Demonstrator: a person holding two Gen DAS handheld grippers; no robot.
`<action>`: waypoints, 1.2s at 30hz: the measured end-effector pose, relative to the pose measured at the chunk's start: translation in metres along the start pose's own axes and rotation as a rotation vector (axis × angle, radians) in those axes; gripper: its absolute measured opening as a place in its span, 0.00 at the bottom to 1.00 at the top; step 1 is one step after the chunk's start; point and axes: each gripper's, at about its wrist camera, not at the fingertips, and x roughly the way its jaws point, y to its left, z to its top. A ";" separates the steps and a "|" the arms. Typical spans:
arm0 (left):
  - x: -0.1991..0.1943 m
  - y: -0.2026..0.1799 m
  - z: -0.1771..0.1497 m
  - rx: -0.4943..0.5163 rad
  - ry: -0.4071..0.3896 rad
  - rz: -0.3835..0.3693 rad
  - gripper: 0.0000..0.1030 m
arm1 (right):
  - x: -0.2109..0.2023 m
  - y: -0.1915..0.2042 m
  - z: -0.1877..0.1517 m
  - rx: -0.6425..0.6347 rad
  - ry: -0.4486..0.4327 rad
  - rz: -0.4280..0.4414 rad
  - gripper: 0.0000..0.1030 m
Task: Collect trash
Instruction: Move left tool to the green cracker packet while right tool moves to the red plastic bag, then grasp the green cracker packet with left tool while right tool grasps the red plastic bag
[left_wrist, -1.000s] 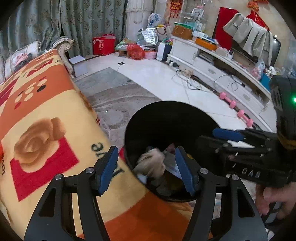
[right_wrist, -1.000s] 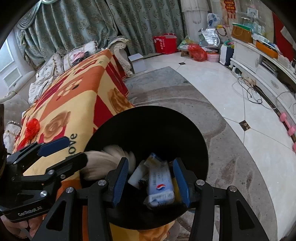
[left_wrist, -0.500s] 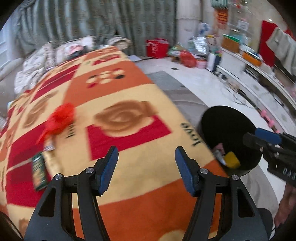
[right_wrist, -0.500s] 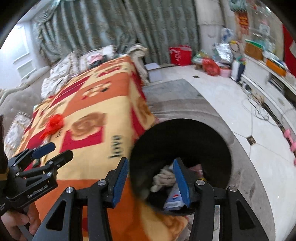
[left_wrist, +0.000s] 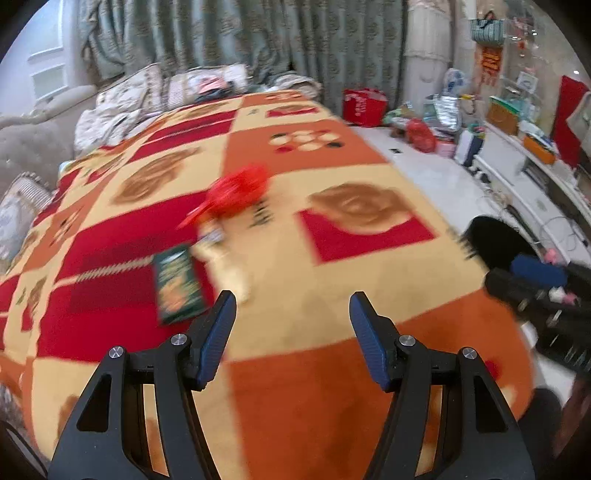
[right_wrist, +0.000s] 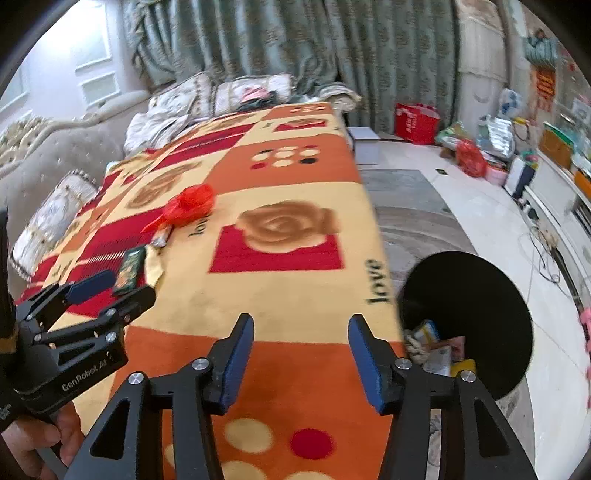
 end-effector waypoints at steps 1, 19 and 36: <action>0.003 0.010 -0.007 -0.005 0.007 0.017 0.61 | 0.004 0.006 -0.001 -0.011 0.008 0.005 0.51; 0.086 0.110 0.013 -0.174 0.080 0.125 0.62 | 0.080 0.104 0.025 -0.197 0.046 0.194 0.51; 0.071 0.140 -0.011 -0.272 0.090 0.042 0.39 | 0.147 0.124 0.083 -0.169 0.034 0.272 0.51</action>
